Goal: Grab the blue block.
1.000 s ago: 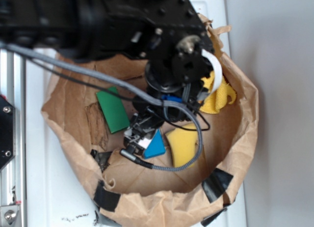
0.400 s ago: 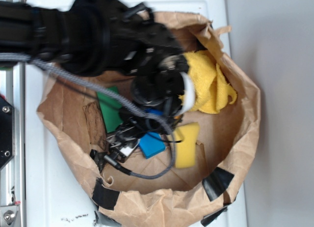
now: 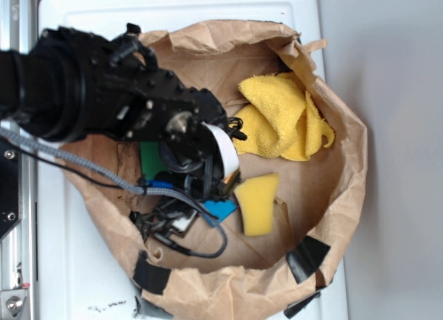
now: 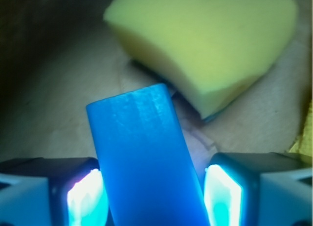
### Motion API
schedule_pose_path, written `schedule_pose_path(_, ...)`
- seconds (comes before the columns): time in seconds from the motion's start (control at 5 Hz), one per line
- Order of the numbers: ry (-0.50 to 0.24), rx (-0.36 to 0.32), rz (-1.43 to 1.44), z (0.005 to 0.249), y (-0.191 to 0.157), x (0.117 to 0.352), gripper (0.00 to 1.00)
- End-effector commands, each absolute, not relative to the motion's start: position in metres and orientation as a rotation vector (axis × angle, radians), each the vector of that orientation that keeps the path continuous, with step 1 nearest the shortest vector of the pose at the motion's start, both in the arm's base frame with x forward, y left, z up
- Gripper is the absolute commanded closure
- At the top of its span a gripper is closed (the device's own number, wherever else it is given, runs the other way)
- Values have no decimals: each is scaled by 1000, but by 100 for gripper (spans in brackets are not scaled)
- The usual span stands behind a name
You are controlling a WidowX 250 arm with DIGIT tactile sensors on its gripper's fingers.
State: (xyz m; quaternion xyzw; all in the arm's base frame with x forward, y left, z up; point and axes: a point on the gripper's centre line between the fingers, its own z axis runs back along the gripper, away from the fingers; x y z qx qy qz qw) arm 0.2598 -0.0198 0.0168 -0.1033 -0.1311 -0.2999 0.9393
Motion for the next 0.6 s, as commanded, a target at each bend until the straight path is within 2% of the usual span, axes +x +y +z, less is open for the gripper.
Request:
schedule_pose_path(0.0, -224, -221, -592, 41, -25, 266, 100)
schedule_pose_path(0.2, -158, -170, -425, 87, -10, 282, 100)
schedule_pose_path(0.4, -86, -74, -253, 124, 5, 291, 100)
